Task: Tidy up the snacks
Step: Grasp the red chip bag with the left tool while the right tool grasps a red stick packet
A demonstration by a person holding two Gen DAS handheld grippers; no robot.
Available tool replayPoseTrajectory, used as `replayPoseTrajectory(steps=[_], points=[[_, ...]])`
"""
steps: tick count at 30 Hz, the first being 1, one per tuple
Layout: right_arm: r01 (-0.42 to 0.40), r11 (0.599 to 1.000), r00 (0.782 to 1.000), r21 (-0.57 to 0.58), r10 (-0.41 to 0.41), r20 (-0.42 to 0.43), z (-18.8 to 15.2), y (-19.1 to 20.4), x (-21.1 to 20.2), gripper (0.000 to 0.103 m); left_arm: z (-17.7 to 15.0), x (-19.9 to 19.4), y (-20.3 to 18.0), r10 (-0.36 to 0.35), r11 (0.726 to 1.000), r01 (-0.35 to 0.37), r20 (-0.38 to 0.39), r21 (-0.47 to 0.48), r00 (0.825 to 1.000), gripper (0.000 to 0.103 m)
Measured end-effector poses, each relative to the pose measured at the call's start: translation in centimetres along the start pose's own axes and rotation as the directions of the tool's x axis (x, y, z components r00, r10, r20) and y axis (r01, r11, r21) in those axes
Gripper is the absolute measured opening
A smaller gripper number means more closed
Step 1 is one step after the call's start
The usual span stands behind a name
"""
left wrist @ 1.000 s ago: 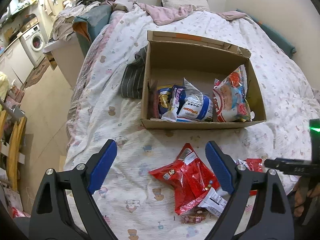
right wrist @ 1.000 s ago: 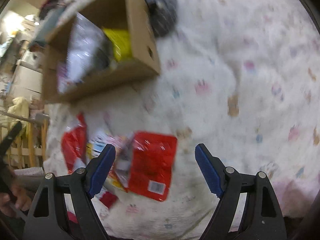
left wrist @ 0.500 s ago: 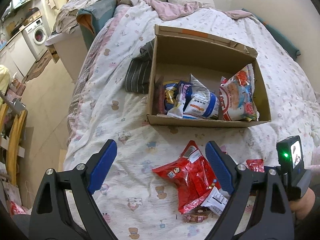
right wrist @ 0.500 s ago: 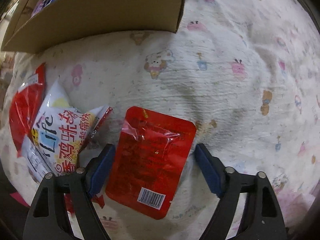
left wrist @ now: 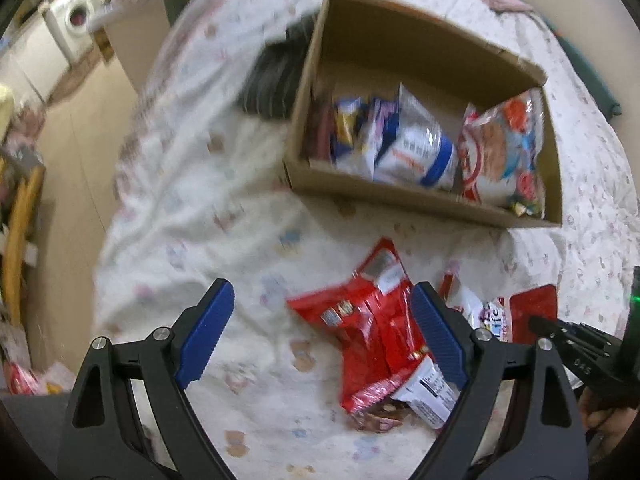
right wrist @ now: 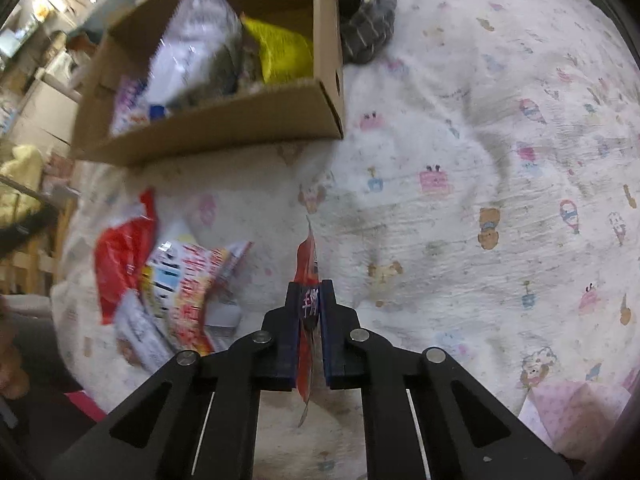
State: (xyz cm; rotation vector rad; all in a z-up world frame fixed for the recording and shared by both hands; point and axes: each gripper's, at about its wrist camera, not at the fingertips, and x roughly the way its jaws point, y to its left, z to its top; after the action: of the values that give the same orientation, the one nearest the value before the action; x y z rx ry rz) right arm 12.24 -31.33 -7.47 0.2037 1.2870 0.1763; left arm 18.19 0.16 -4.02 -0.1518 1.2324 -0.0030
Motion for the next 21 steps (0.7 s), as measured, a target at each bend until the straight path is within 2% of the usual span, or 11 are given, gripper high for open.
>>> replayPoseTrajectory(steps=[5, 7, 12, 15, 19, 21], points=[[-0.049, 0.998, 0.995, 0.051, 0.044, 0.086, 1.4, -1.2, -2.3, 0.009, -0.5, 3.2, -0.9, -0.050, 0.996, 0.042, -0.114, -0.074, 0.992, 0.088], [-0.061, 0.996, 0.993, 0.067, 0.054, 0.101, 1.6, -1.7, -3.0, 0.009, -0.6, 4.7, -1.5, -0.052, 0.995, 0.038, -0.160, -0.089, 0.986, 0.088], [-0.068, 0.995, 0.992, 0.071, 0.060, 0.108, 2.1, -1.8, -3.0, 0.009, -1.0, 7.7, -2.8, -0.004, 0.994, -0.019, -0.222, -0.103, 0.975, 0.088], [-0.070, 0.995, 0.992, 0.070, 0.063, 0.107, 2.0, -1.7, -3.1, 0.009, -1.5, 9.1, -3.6, 0.002, 0.997, -0.022, -0.264, -0.071, 0.965, 0.088], [-0.073, 0.995, 0.992, 0.061, 0.066, 0.111, 1.9, -1.5, -3.2, 0.009, -1.9, 9.0, -3.8, 0.022, 0.998, -0.034, -0.247, -0.048, 0.969, 0.088], [-0.078, 0.995, 0.991, 0.059, 0.071, 0.115, 1.9, -1.5, -3.3, 0.009, -2.0, 9.0, -4.0, 0.022, 0.999, -0.030, -0.241, -0.034, 0.970, 0.083]])
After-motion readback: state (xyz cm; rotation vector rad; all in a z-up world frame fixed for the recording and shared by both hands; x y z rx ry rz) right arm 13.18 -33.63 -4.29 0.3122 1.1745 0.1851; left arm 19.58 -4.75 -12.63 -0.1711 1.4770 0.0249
